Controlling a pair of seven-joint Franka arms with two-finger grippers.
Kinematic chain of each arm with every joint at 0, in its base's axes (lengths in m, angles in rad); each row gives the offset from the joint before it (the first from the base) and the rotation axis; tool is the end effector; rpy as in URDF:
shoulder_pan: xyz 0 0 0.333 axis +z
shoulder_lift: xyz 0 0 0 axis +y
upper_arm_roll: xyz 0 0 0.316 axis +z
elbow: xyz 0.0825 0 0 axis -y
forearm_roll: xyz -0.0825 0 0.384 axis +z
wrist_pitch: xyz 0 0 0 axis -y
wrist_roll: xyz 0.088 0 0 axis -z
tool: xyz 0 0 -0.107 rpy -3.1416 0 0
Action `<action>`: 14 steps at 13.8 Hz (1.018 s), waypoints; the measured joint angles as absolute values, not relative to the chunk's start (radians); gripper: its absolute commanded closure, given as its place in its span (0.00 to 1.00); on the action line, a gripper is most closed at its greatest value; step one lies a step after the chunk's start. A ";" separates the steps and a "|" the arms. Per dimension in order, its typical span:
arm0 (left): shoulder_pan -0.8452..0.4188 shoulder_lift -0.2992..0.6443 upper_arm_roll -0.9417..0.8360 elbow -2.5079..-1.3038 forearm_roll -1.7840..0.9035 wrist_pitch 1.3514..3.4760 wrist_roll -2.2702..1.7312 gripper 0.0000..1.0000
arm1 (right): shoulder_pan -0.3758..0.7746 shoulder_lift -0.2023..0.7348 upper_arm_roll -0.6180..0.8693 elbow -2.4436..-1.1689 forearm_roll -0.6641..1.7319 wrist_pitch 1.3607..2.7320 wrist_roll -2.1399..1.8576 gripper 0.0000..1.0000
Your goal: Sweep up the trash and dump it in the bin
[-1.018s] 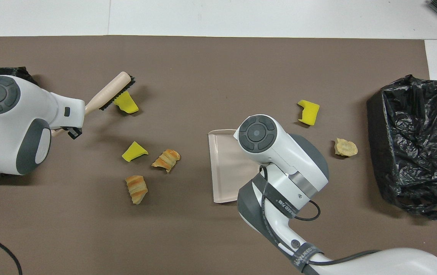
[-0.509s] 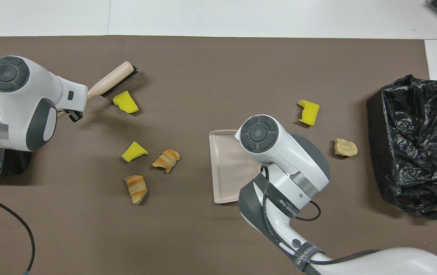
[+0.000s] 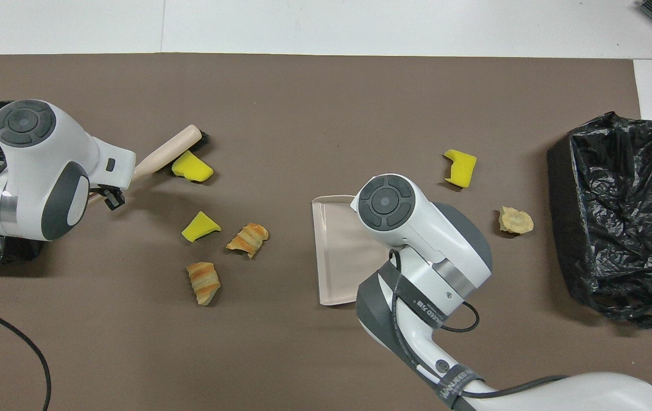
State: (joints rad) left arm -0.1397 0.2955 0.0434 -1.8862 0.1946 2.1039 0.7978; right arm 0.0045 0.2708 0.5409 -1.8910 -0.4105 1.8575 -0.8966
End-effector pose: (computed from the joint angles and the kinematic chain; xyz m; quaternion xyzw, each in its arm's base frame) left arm 0.6107 -0.0511 0.3461 -0.8732 0.4777 0.0667 0.0693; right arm 0.5216 0.2638 0.3640 0.6818 0.7110 -0.1439 0.0939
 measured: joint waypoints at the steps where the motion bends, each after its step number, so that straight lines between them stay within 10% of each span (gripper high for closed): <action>1: -0.140 0.259 0.039 -1.916 0.195 2.041 0.798 1.00 | 0.004 0.266 0.541 -1.900 -0.410 1.861 -0.897 1.00; 8: -0.275 0.011 0.026 -2.228 0.177 1.966 0.619 1.00 | -0.006 0.242 0.542 -1.946 -0.410 1.895 -0.897 1.00; 14: -0.488 -0.012 0.019 -2.244 0.118 1.947 -0.021 1.00 | -0.006 0.242 0.542 -1.947 -0.410 1.895 -0.897 1.00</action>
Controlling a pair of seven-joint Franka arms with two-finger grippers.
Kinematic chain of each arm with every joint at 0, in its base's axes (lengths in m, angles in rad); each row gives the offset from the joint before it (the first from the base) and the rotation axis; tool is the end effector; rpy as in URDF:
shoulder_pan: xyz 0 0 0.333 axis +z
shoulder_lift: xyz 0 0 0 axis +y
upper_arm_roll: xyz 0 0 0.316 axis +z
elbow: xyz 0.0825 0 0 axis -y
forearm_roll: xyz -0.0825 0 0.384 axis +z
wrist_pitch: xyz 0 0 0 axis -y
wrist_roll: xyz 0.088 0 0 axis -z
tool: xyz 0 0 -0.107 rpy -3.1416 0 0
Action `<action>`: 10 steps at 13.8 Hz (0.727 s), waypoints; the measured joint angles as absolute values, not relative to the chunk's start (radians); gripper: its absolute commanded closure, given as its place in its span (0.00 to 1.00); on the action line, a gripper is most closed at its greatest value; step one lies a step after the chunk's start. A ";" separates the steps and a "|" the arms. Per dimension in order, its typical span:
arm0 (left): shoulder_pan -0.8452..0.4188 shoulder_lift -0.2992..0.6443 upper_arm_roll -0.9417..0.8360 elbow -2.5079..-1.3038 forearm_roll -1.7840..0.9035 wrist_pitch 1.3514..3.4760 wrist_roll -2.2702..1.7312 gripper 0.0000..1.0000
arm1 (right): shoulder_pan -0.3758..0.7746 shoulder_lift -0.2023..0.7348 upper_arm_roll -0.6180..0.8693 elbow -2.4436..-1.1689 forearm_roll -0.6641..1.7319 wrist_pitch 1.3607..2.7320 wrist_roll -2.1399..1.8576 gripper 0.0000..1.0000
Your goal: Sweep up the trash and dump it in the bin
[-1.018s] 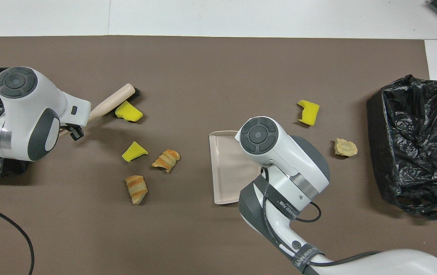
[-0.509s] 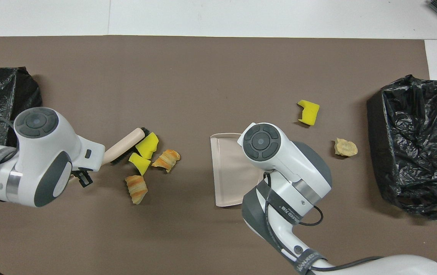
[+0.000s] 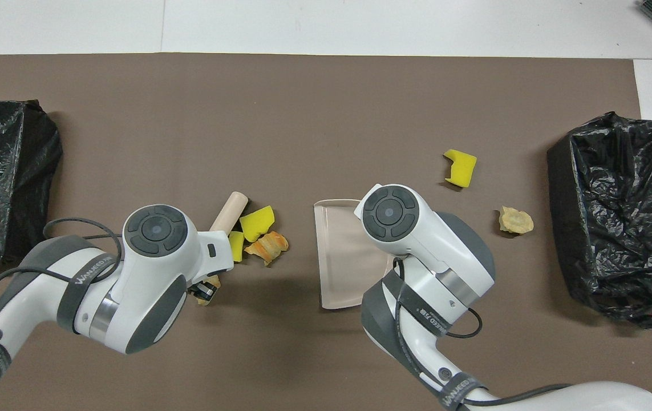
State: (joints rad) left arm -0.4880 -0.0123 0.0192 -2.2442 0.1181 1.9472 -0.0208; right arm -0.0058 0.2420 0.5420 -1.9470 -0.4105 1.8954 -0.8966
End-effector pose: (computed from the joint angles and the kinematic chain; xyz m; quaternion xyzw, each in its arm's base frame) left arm 0.4381 -0.2130 0.3523 -0.9570 0.2480 0.1250 0.0839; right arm 0.5124 0.2580 0.3572 0.6801 0.7126 -0.1418 0.0980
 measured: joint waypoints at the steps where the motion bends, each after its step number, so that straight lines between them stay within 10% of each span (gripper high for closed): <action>1: -0.504 -0.013 0.019 -2.240 0.117 1.942 -0.124 1.00 | -0.006 0.242 0.542 -1.947 -0.410 1.896 -0.897 1.00; 10: -0.505 -0.114 0.043 -2.223 0.041 1.690 -0.566 1.00 | -0.006 0.240 0.542 -1.951 -0.410 1.896 -0.897 1.00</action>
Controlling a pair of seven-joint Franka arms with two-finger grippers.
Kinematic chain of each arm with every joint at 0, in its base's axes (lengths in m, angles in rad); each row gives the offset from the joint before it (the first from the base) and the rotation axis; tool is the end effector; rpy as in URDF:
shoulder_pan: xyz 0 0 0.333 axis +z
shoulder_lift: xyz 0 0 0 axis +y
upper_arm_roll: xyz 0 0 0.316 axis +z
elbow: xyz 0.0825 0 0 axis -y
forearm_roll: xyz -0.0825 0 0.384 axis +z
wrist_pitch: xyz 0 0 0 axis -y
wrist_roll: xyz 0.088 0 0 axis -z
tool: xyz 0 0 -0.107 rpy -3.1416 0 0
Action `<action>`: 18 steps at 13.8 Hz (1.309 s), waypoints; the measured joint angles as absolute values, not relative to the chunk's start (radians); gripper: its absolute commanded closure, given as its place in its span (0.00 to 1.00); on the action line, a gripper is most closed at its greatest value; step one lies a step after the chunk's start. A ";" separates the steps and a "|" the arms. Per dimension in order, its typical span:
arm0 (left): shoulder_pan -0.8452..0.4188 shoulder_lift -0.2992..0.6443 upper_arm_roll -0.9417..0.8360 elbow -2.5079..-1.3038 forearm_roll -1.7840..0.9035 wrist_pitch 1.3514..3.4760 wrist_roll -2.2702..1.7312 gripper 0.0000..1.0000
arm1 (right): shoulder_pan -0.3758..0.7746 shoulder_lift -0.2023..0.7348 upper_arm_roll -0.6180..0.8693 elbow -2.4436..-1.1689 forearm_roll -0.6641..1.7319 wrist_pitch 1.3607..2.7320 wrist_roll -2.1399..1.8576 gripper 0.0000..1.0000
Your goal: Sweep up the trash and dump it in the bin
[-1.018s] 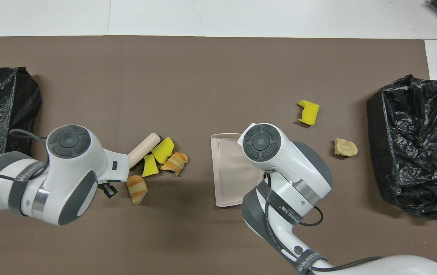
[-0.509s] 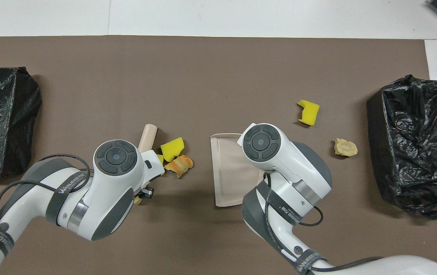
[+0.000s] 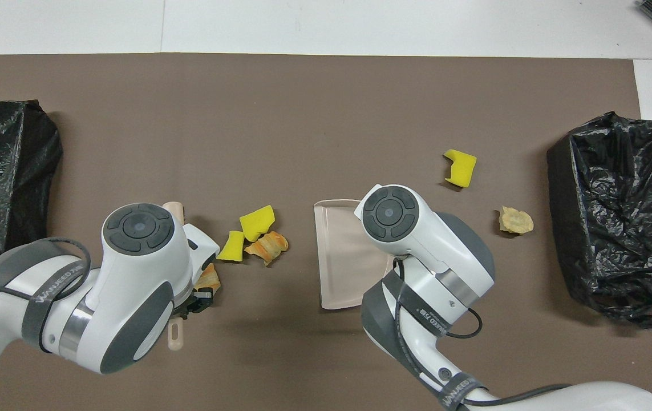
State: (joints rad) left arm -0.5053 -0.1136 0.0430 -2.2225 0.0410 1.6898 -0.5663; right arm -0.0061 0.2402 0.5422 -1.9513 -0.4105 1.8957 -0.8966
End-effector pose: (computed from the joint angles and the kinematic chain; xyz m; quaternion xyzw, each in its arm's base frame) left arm 0.4091 -0.1993 0.3968 -0.9770 -0.0436 0.1727 0.1172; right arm 0.5113 0.2576 0.3563 0.6797 0.7127 -0.1430 0.0981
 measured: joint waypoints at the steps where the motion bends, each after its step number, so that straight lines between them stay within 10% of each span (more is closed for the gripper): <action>1: -0.493 -0.133 0.045 -2.265 0.041 1.693 -0.586 1.00 | -0.006 0.237 0.542 -1.957 -0.410 1.897 -0.897 1.00; 8: -0.539 -0.125 0.030 -2.406 -0.019 1.941 -0.822 1.00 | -0.006 0.205 0.543 -2.008 -0.410 1.922 -0.897 1.00; 18: -0.593 0.020 0.014 -2.270 -0.117 2.140 -0.492 1.00 | -0.007 0.204 0.543 -2.010 -0.410 1.924 -0.897 1.00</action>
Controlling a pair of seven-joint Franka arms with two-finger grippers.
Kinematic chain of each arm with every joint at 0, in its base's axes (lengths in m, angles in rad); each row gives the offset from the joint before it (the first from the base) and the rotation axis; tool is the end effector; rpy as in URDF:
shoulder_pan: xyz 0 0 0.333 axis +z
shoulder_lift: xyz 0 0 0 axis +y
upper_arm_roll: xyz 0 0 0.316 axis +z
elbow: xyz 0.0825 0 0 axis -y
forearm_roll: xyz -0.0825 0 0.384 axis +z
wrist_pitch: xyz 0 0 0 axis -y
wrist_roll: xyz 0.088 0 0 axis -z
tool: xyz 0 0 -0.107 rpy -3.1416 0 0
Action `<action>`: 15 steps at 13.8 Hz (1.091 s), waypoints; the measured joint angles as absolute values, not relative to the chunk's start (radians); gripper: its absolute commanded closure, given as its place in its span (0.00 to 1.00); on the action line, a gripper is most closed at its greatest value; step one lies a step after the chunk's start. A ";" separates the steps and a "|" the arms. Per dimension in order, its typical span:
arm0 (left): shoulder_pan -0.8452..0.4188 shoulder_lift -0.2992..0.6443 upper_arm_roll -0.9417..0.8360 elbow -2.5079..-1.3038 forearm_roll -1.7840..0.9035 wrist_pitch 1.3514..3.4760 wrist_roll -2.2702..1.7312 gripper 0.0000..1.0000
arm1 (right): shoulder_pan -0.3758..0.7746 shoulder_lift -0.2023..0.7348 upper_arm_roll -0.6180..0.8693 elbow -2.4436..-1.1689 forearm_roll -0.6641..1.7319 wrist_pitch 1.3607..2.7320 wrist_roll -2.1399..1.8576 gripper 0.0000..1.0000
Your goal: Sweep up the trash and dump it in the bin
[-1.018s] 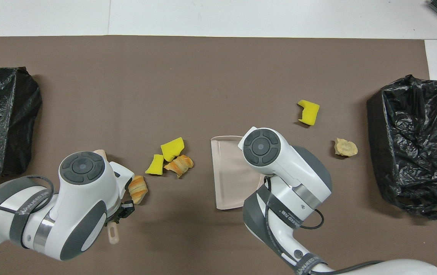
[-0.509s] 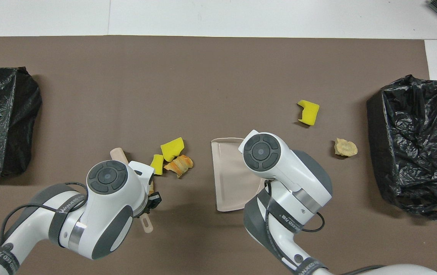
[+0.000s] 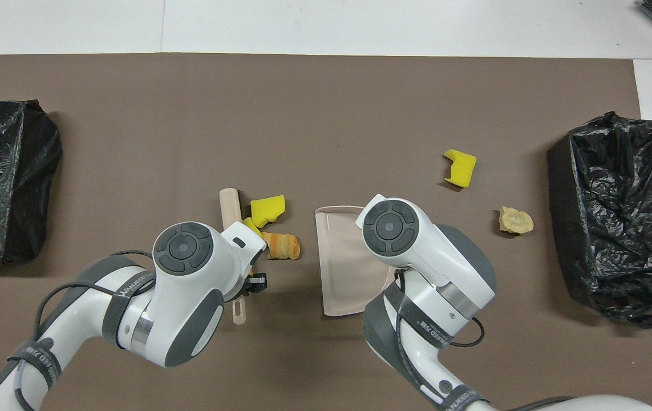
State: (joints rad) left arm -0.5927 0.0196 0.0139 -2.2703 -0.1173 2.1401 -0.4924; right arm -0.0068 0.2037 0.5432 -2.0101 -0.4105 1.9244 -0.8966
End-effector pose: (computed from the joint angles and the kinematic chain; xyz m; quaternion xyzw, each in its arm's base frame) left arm 0.4185 -0.2794 0.3377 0.9961 -0.0078 -0.0881 0.0021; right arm 0.4977 0.2550 0.3515 0.6749 0.7162 -0.1438 0.1047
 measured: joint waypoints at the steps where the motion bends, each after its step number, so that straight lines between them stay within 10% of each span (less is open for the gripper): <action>1: -0.612 0.021 0.013 -2.270 -0.118 2.158 -0.471 1.00 | -0.007 0.204 0.543 -2.010 -0.410 1.924 -0.897 1.00; 15: -0.892 -0.033 0.034 -2.113 -0.178 1.828 -0.548 1.00 | -0.007 0.204 0.543 -2.015 -0.410 1.924 -0.897 1.00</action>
State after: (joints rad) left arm -0.8919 -0.0331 0.0335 -2.1128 -0.1784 1.8279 -0.5477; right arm -0.0068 0.2035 0.5432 -2.0148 -0.4105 1.9243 -0.8966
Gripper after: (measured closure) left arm 0.731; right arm 0.683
